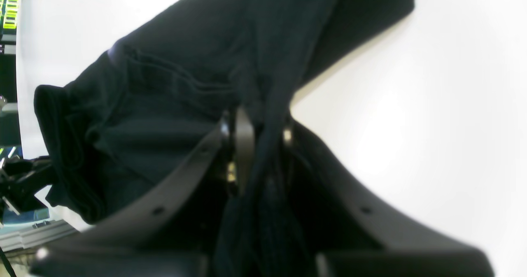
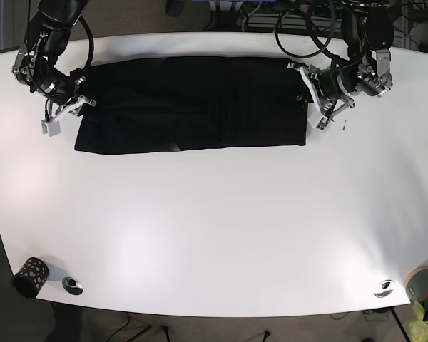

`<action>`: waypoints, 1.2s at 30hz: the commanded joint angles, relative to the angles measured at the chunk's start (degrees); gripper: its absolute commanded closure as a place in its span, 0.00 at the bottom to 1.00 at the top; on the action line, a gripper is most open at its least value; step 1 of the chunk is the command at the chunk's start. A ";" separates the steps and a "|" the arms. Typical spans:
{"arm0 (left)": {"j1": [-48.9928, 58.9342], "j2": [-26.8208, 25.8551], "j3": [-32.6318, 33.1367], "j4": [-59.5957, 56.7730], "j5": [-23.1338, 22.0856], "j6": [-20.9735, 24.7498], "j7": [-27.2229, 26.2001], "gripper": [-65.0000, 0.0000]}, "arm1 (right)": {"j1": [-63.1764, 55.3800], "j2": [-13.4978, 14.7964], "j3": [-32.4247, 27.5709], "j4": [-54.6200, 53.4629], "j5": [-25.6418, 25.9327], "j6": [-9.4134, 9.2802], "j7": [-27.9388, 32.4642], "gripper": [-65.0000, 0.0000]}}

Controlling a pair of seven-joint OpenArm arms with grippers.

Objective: Fold the T-shirt properly

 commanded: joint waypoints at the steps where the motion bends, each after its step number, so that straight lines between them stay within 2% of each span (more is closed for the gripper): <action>1: -1.67 0.59 1.48 -2.00 0.38 -0.33 -0.02 0.90 | 0.34 1.11 0.43 2.86 1.18 0.05 0.78 1.00; 7: -4.40 2.35 5.88 -5.95 0.29 -0.33 -1.08 0.90 | -2.73 0.85 0.52 15.17 1.18 -0.04 0.78 1.00; 12: -6.77 5.52 8.69 -9.56 0.38 -0.33 -4.95 0.90 | -4.76 0.58 0.16 25.37 1.35 -0.04 0.69 1.00; 17: -10.37 8.33 15.99 -16.85 0.38 -0.24 -8.73 0.90 | -5.20 0.58 -2.82 31.34 1.44 0.23 0.61 1.00; 23: -13.27 11.41 20.30 -21.25 0.29 5.04 -9.17 0.90 | -5.02 0.58 -7.57 33.19 1.27 0.23 0.69 1.00; 26: -13.80 12.11 22.14 -21.34 0.29 5.48 -9.17 0.90 | -5.02 0.49 -10.30 33.01 1.09 0.23 0.69 1.00; 28: -14.15 12.11 23.02 -21.43 0.29 5.83 -9.17 0.90 | -4.67 -0.65 -12.14 32.22 0.12 0.23 0.78 1.00; 36: -14.68 12.11 23.02 -21.43 0.29 5.83 -9.17 0.90 | -4.32 -2.85 -15.75 32.31 -1.11 1.11 0.78 1.00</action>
